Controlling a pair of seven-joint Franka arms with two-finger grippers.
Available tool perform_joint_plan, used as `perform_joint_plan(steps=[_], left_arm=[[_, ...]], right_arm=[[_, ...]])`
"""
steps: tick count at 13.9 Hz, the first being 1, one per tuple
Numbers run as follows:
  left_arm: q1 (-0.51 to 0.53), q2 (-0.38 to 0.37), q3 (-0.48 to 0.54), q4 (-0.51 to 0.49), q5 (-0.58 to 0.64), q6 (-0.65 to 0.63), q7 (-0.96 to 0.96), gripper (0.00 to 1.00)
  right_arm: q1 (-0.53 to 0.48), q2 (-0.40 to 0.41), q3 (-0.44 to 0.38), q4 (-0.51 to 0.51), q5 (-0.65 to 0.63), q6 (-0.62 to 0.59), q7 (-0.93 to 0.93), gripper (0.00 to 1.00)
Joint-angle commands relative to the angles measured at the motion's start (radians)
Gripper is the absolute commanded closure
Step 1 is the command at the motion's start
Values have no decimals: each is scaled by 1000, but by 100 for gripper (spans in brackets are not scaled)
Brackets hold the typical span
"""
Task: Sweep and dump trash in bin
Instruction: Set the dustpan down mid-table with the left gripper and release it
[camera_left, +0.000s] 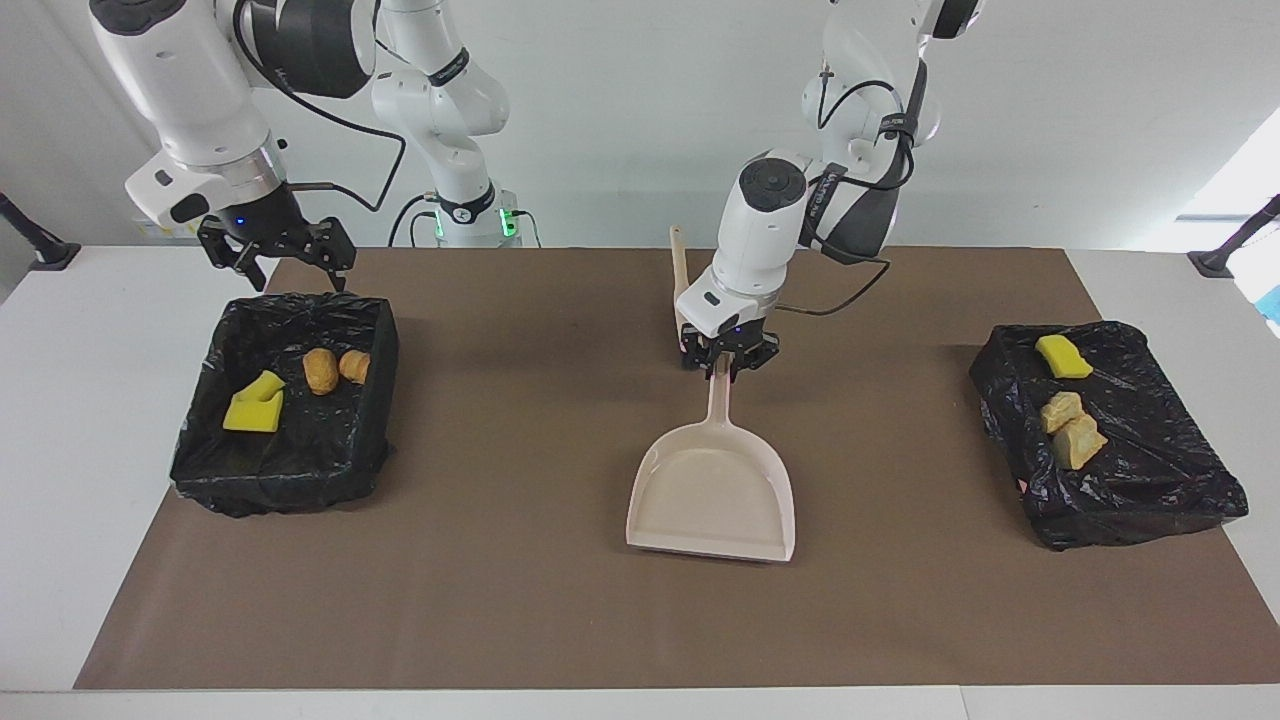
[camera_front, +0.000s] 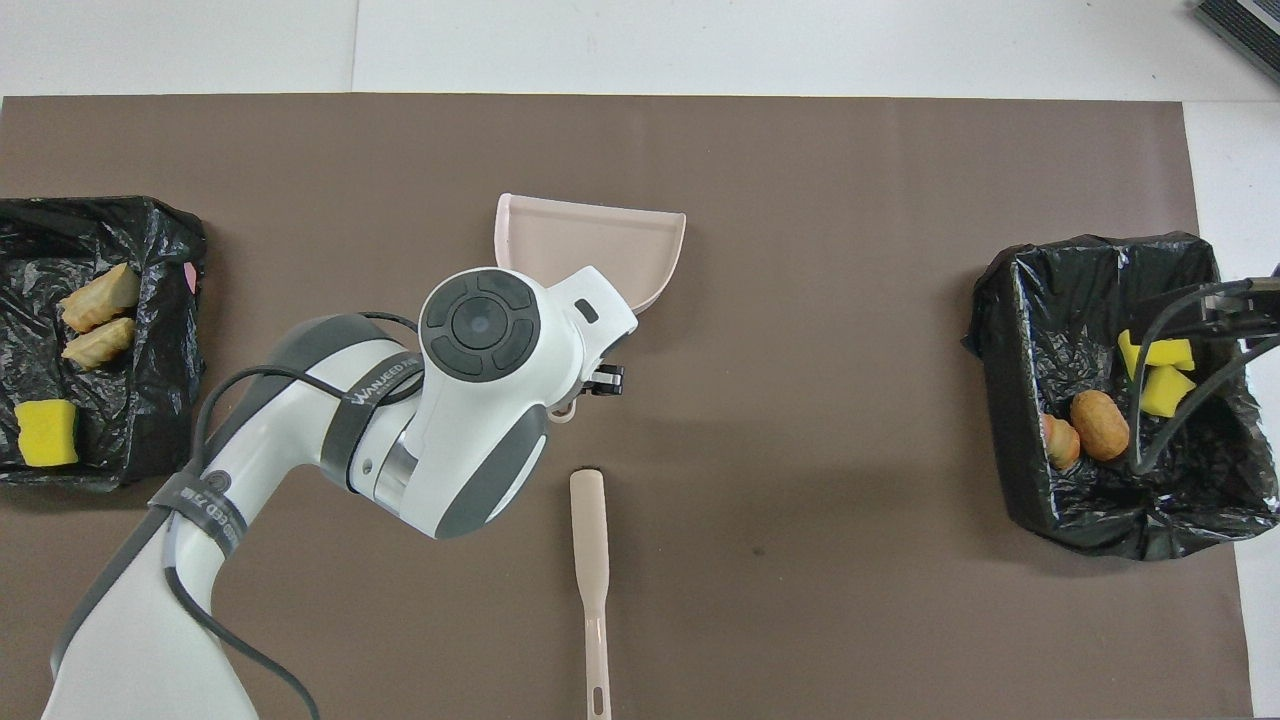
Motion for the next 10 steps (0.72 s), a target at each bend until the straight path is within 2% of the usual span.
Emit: perform_joint_plan(steps=[1,6,7,8,9,10], left_arm=[[-26,-38,19,-84,-14,60,-2,100],[-38,-36,19,-124,-15,116,-16,100],[-38,-36,19,-124,-15,111,-19,53],[-39,-36,20,-117,-15,85,-21,13],[-38,-41,22,-108,-15,45,-30,0],[-24,-48,26,-88,-15,4,-30,0]], right_arm=[[-12,-12,-1,3,15,13,16,0],[-12,-69,-4,-27,31,-16,-16,0],[-12,-67,-1,-24,28,-16,-17,0],[-12,-67,0,-24,29,-17,-16,0],[-10,-67,5,-24,29,-17,-19,0],[-10,-67,6,-24,29,-17,-17,0]])
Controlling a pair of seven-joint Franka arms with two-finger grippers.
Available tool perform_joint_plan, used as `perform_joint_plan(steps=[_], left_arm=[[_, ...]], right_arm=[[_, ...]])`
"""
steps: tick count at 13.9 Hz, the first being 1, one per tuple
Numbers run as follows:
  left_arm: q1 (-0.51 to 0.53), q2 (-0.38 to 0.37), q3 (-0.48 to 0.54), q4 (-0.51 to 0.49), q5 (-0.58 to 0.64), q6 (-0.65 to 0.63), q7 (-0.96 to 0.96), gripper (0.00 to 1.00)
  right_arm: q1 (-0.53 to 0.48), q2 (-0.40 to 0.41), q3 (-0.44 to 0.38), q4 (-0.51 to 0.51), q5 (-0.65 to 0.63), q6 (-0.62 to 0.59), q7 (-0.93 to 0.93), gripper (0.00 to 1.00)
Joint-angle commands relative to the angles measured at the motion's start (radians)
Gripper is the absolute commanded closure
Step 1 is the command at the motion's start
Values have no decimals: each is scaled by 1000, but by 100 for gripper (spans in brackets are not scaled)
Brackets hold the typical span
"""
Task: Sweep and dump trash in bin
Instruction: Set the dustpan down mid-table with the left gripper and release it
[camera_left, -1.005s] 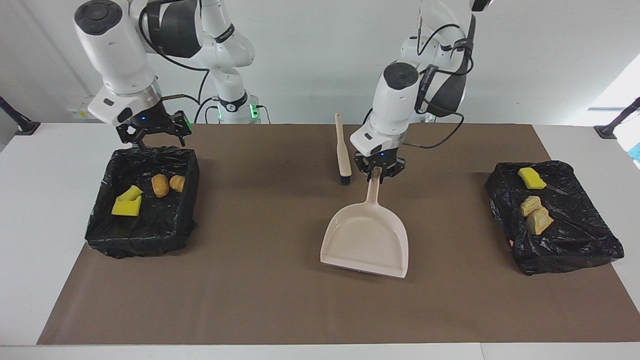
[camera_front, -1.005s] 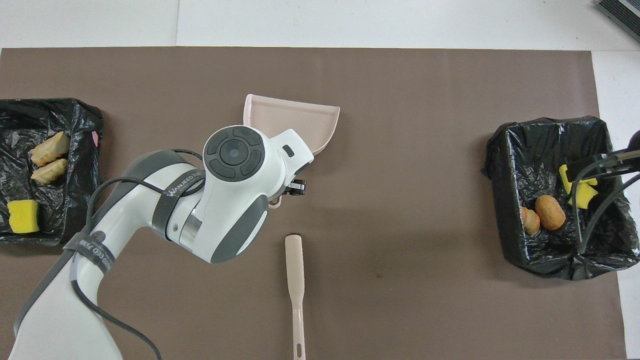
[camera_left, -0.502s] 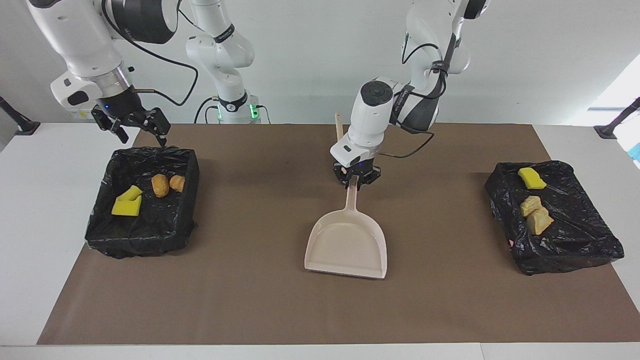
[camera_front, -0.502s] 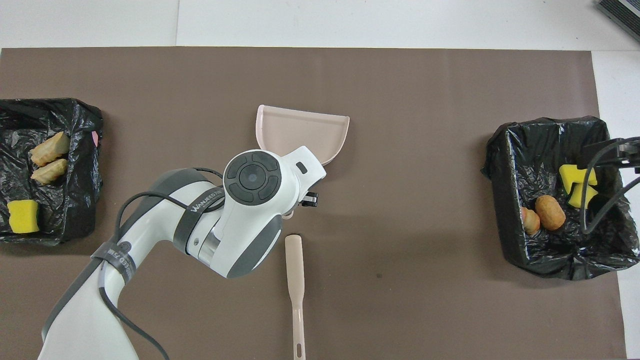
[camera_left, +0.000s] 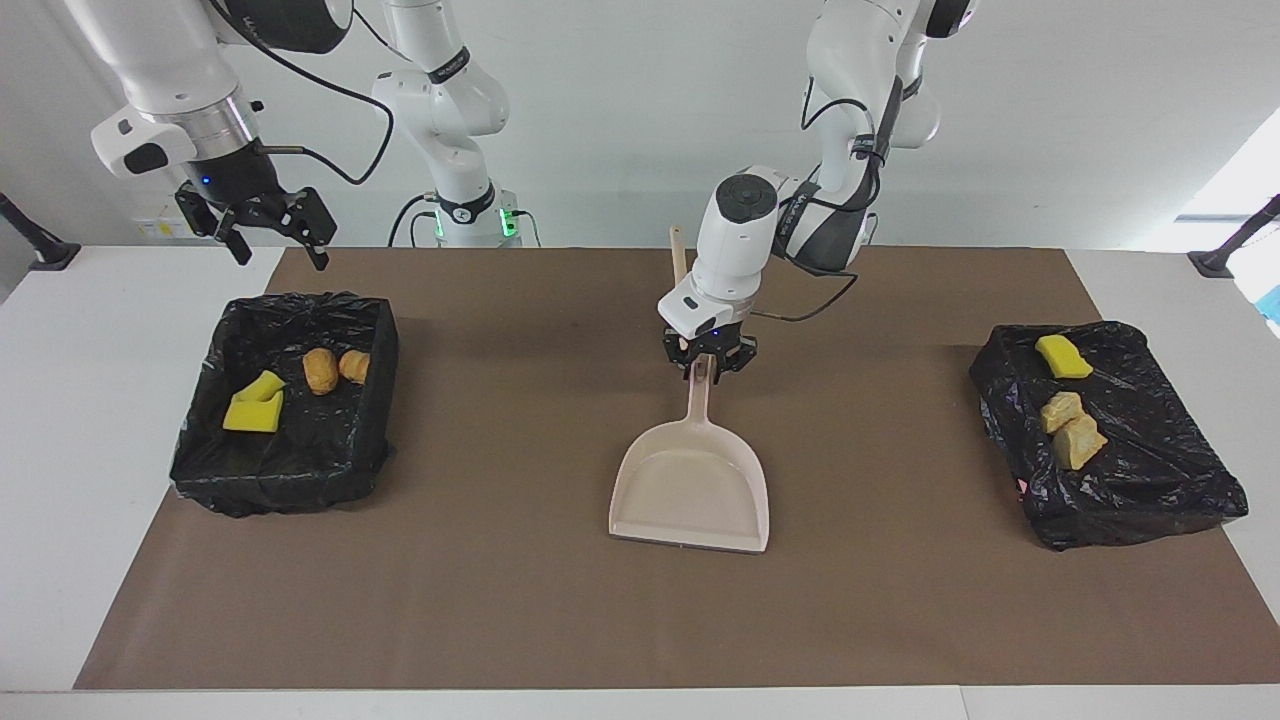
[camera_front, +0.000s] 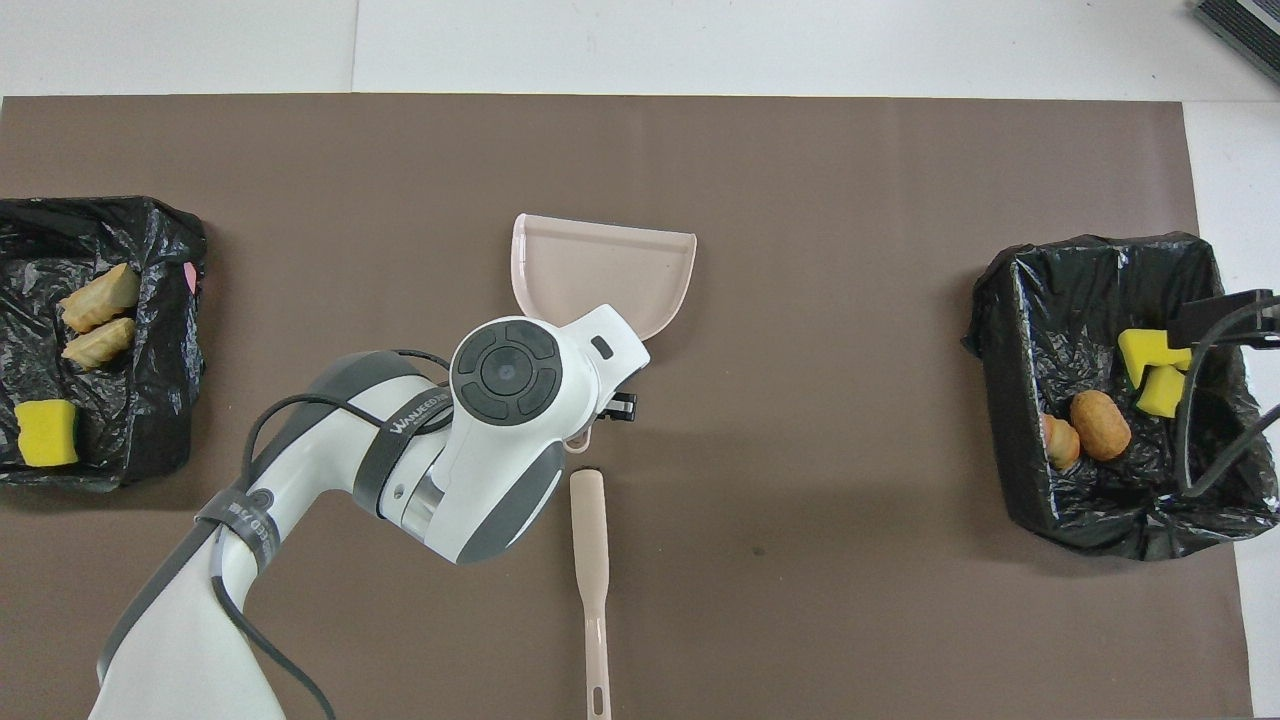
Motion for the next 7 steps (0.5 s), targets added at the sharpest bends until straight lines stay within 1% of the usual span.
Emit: perform_joint_plan(steps=[1,2,4,7], left_arm=[[6,-50,29,17,-15,-103,-11,0],[32,-67,29,31,-15,-138,-13,0],[95,-116,29,33,-15,-180,0,0],[178,-184,29,31,-13,-278,13,0]], right_arm=[[-8,-16,8,-24,17,-1,-15,0],[-8,-16,8,-24,17,-1,-15,0],[-8,-16,8,-24,19,-1,-15,0],[-8,-16,8,-24,17,-1,-15,0]])
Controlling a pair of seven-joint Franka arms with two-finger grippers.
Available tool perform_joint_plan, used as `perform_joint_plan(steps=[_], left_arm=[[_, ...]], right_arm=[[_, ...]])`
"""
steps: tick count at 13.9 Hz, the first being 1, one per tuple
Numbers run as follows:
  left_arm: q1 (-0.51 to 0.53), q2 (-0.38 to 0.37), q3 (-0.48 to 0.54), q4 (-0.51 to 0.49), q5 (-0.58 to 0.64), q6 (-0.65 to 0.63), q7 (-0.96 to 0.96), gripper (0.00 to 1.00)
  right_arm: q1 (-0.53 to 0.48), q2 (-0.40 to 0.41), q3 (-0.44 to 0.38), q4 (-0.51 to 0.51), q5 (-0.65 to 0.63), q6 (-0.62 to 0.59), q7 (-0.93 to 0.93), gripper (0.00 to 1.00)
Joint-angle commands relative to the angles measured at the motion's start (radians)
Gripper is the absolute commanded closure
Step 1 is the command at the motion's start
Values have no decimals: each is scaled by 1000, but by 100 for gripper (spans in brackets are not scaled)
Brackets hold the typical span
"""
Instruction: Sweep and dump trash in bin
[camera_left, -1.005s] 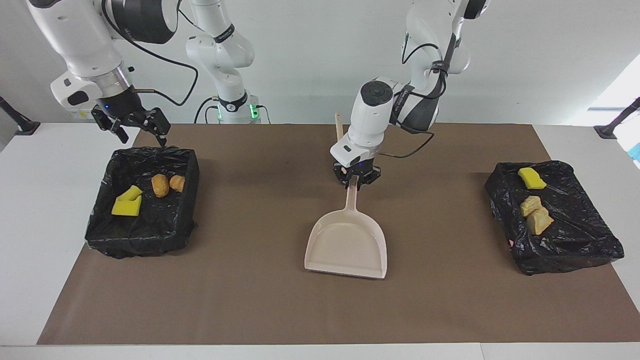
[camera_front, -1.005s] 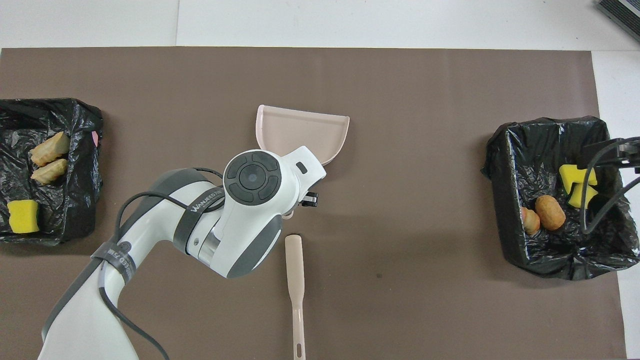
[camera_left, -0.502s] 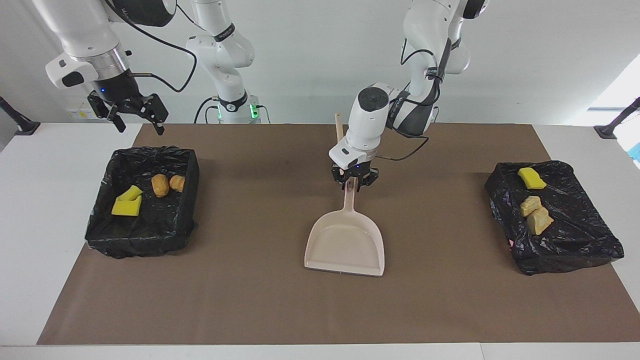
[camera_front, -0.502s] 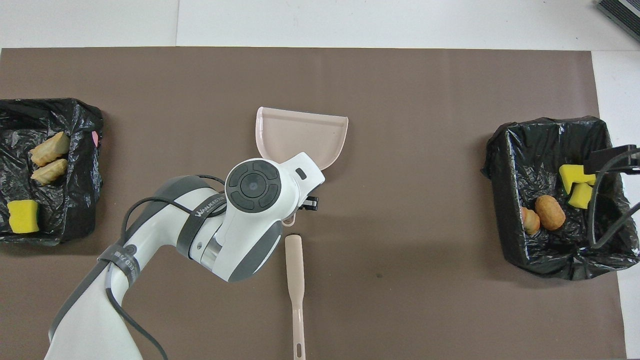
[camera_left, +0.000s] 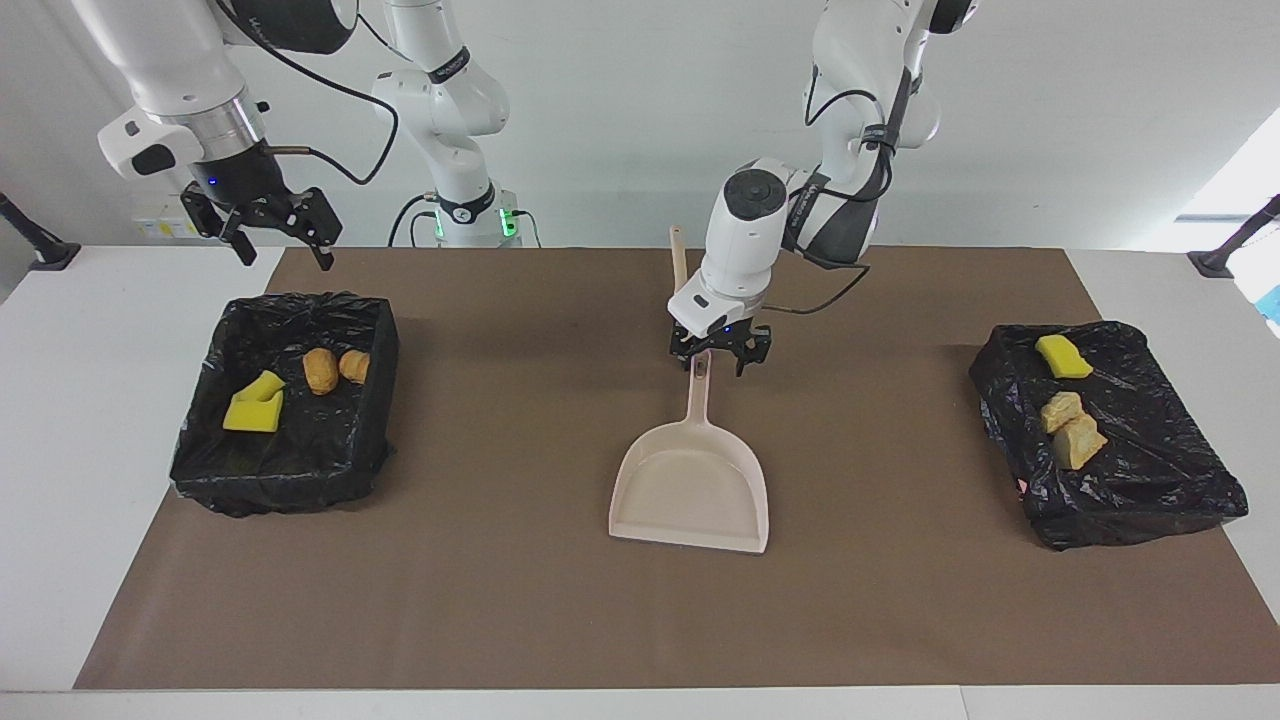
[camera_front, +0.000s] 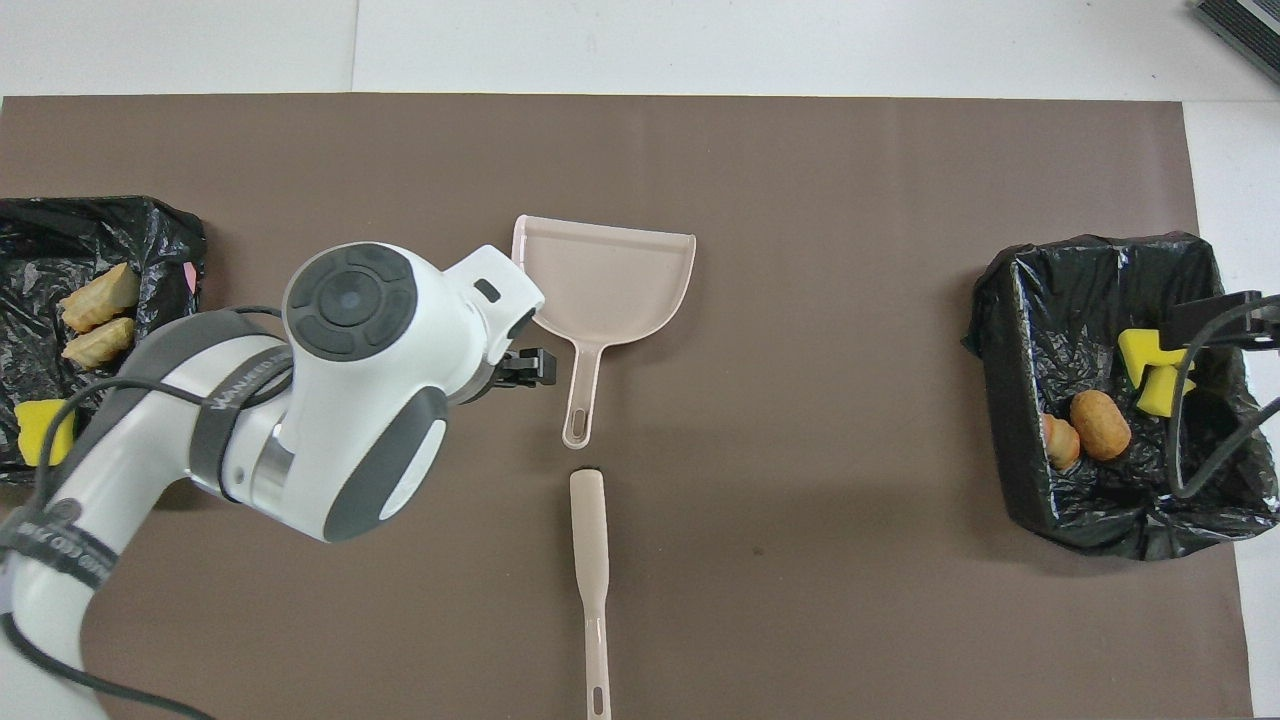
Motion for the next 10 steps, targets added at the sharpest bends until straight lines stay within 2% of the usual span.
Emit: perform_joint_plan(steps=[1,6,10], left_arm=[[73,-71,-4,-15,-13,-90,48,0],[208,-121,-4,-15,-13,-199,392,0],[321,-166,-4,-15,-15,-240,555,0]], right_arm=[[-8,-16,4,-19,17,-1,-15,0],[-8,-16,4,-19,17,-1,-15,0],[-8,-16,4,-19,17,-1,-15,0]])
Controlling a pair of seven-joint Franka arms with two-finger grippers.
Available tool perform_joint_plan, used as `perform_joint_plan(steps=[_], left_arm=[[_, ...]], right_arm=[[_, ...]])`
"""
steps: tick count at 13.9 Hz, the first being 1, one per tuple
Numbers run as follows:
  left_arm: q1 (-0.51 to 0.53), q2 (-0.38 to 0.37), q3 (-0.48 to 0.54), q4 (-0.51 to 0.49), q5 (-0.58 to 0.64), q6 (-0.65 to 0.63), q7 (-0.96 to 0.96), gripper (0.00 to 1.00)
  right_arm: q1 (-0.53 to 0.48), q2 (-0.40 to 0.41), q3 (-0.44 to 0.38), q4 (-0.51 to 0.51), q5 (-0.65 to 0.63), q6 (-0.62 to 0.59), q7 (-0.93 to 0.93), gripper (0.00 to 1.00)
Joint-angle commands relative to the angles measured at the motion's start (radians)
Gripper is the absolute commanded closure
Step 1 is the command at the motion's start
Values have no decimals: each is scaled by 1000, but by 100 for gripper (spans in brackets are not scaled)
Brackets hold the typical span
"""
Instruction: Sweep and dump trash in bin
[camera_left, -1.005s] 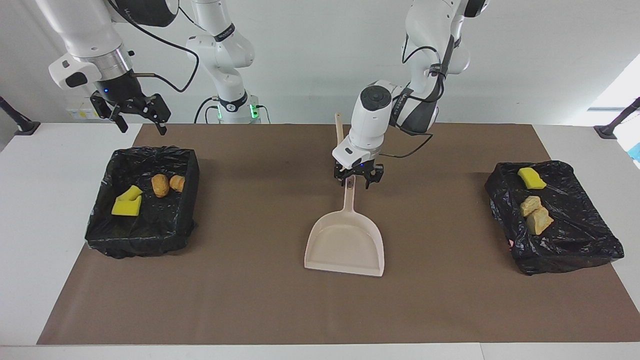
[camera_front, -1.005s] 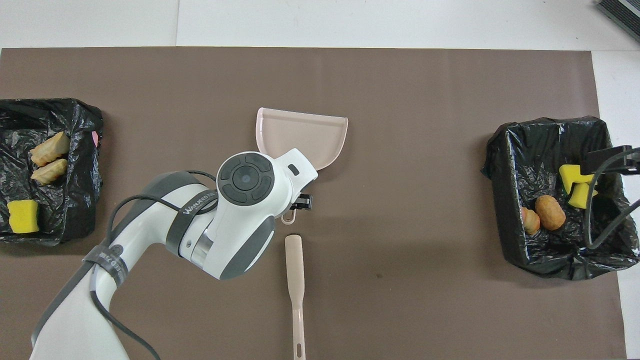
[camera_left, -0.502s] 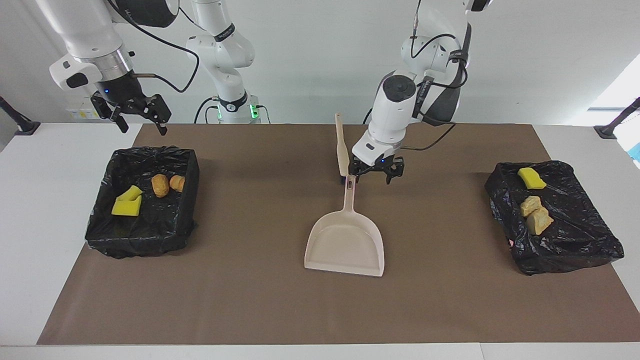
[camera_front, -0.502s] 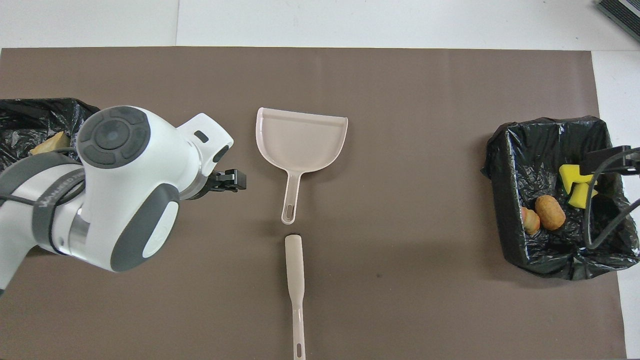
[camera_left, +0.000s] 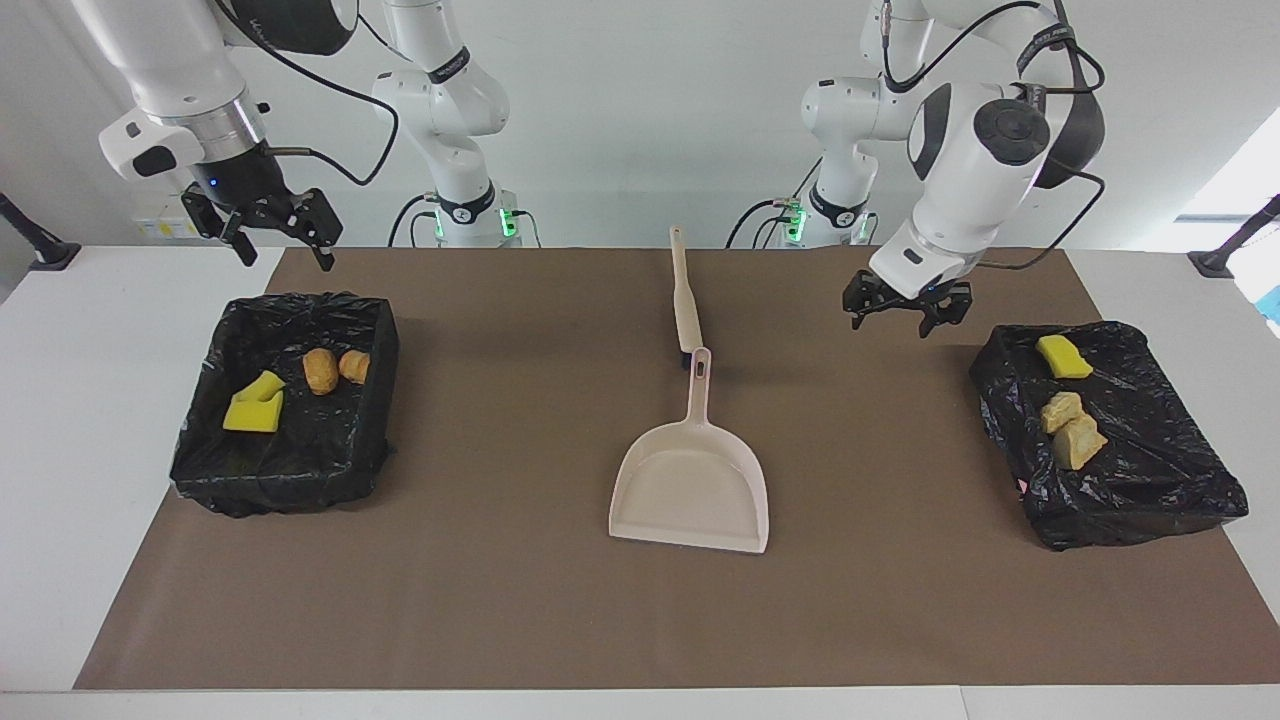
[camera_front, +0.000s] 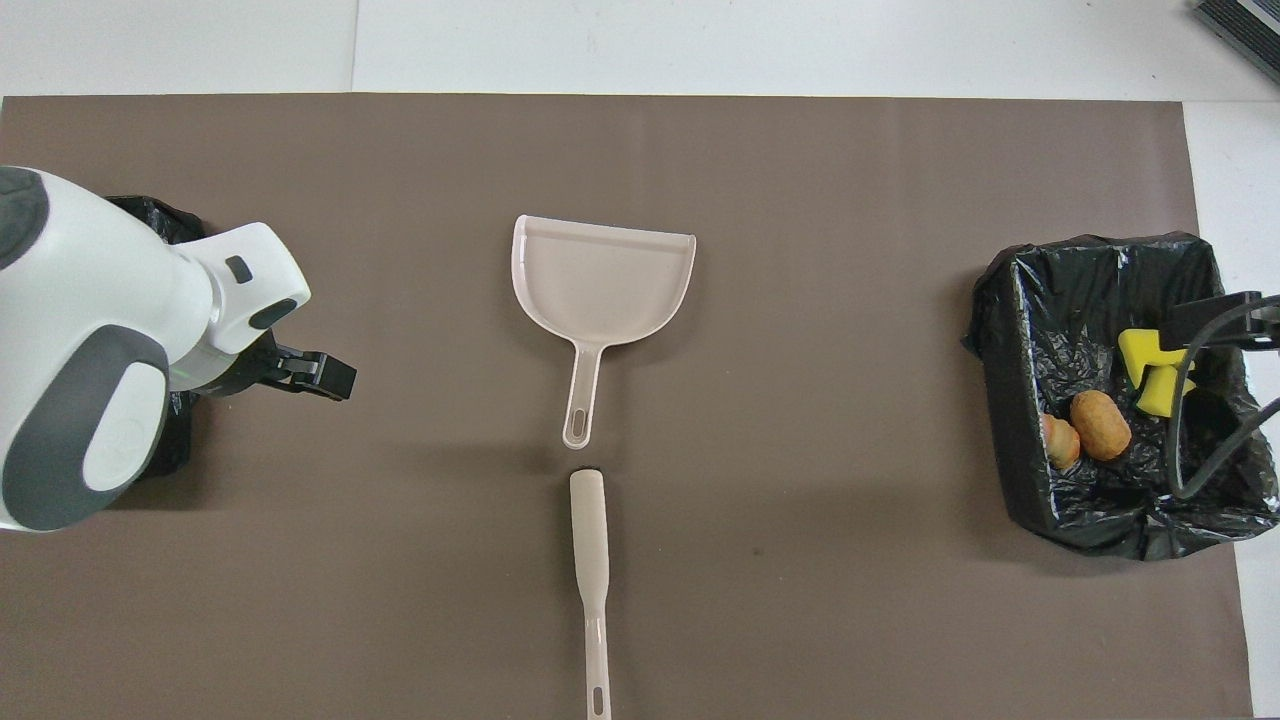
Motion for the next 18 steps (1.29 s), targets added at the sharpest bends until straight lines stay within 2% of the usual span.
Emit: perform_joint_plan(steps=[1,3,5,7,11,13,18], left_arm=[[74,-56,-7,-10,-14,-42,60,0],[103,-64,-6,35,-14,-77,66,0],[157,-62,-3,123,-16,-159,81,0],[166,-62,0,193,-16,-214,98,0],[168,-33,6,411,-16,-410,93,0],[167,-41,11,427,-16,-426,98,0],[166,-70,16,382,-14,-426,135,0]], right_arm=[[-8,-16,4,-19,17,-1,-15,0],[-8,-16,4,-19,17,-1,-15,0],[-8,-16,4,-17,17,-1,-15,0],[-8,-16,4,-19,17,-1,-15,0],[-8,-16,4,-19,17,-1,-15,0],[-8,-16,4,-19,17,-1,-15,0],[-8,-16,4,-19,17,-1,-15,0]])
